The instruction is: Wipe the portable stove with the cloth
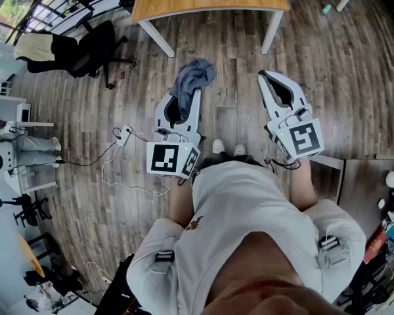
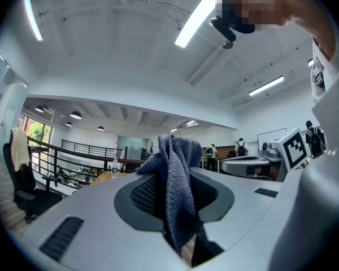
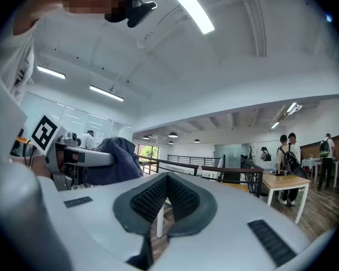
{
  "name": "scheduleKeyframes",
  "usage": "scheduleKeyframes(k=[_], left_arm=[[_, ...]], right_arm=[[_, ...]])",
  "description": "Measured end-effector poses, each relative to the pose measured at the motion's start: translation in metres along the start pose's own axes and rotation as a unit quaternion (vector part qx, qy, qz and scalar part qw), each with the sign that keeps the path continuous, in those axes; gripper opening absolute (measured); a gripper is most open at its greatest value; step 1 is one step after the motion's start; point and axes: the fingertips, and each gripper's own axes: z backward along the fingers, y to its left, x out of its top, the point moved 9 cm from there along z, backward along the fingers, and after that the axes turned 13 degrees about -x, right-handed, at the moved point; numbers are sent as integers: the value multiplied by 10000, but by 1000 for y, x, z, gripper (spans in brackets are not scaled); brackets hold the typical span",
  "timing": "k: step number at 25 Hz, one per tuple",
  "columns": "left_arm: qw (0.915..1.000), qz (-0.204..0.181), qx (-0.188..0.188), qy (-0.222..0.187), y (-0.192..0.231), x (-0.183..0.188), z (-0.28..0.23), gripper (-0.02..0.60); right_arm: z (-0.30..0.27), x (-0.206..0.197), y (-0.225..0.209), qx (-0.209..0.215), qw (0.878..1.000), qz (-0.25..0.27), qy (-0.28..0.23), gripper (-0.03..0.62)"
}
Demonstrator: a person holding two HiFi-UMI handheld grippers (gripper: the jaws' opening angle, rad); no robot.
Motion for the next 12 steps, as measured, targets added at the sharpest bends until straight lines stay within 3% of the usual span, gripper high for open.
scheduleKeyframes(k=[12], left_arm=[[9999,-24,-47,114,1,-8,-17,114]], right_arm=[[-13,-11,-12,-128,9999,-49,43,20]])
